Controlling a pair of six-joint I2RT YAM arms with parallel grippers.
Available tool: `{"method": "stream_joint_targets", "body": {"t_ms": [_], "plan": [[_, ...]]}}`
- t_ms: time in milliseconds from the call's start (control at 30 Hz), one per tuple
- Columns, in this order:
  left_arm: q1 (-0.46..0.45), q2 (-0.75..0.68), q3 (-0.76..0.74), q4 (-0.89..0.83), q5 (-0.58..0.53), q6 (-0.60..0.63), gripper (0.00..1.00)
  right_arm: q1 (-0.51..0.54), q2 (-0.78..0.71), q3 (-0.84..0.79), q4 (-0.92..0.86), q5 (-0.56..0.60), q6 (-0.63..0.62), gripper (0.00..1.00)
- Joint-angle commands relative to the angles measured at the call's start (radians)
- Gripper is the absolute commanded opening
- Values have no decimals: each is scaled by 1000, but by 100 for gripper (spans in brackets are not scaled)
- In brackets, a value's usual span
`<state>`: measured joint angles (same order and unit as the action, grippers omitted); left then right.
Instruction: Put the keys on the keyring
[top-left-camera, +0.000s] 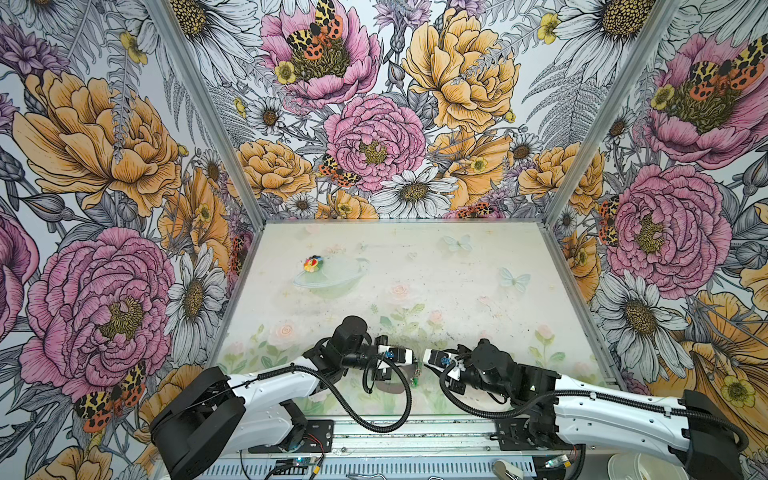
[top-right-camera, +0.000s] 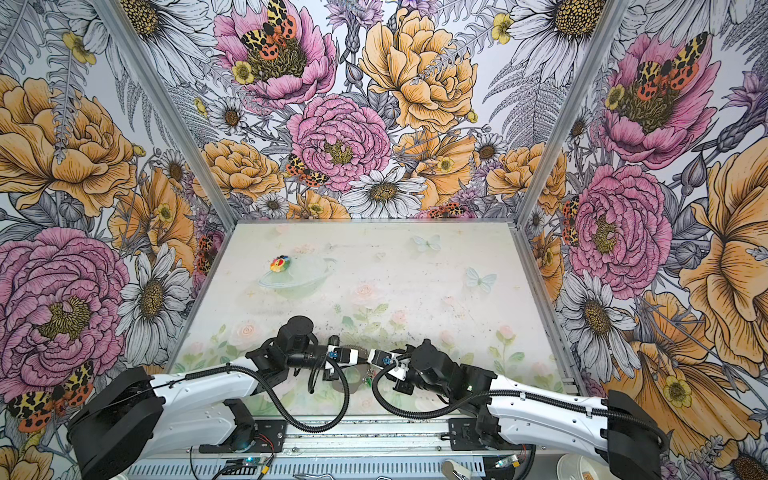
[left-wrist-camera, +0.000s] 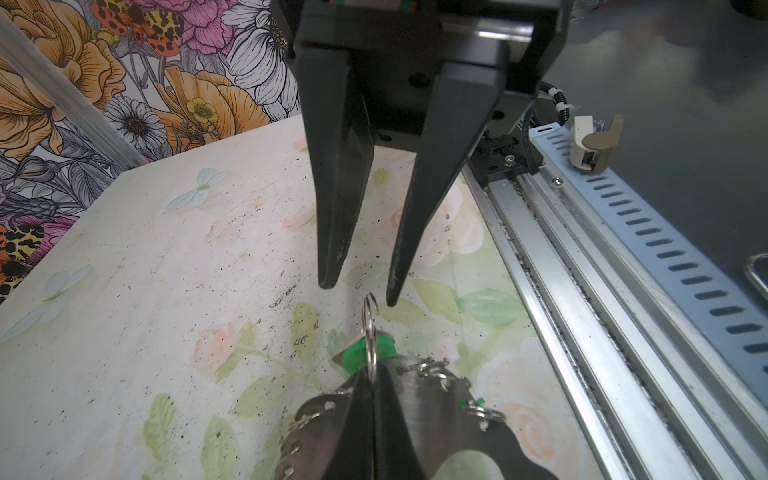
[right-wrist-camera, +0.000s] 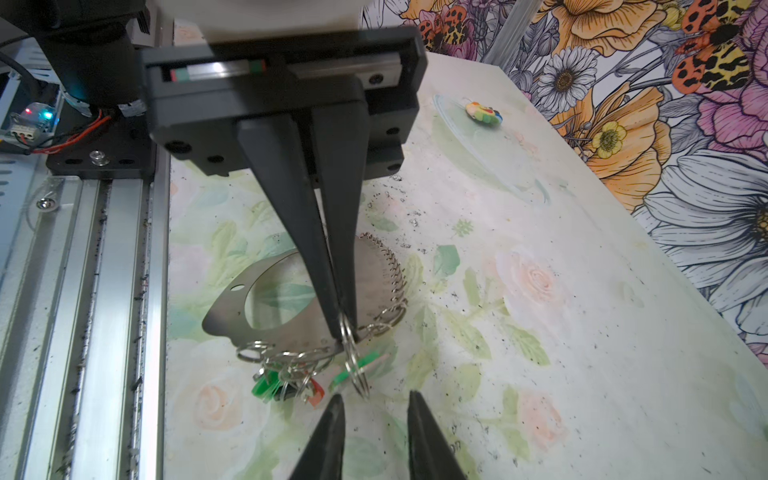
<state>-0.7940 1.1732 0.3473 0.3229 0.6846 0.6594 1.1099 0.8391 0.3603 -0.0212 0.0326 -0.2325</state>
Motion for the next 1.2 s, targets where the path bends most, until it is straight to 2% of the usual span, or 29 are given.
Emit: {"method": "stream_joint_targets", "body": {"t_ms": [0, 267, 700, 1167], "plan": [[9, -14, -7, 30, 46, -16, 0, 8, 27, 1, 48, 19, -7, 25], [7, -5, -2, 27, 63, -23, 0, 7, 57, 15, 72, 6, -19, 16], [6, 15, 10, 14, 62, -21, 0, 9, 38, 26, 41, -28, -31, 17], [-2, 31, 22, -3, 84, -15, 0, 8, 74, 52, 37, -62, -49, 4]]}}
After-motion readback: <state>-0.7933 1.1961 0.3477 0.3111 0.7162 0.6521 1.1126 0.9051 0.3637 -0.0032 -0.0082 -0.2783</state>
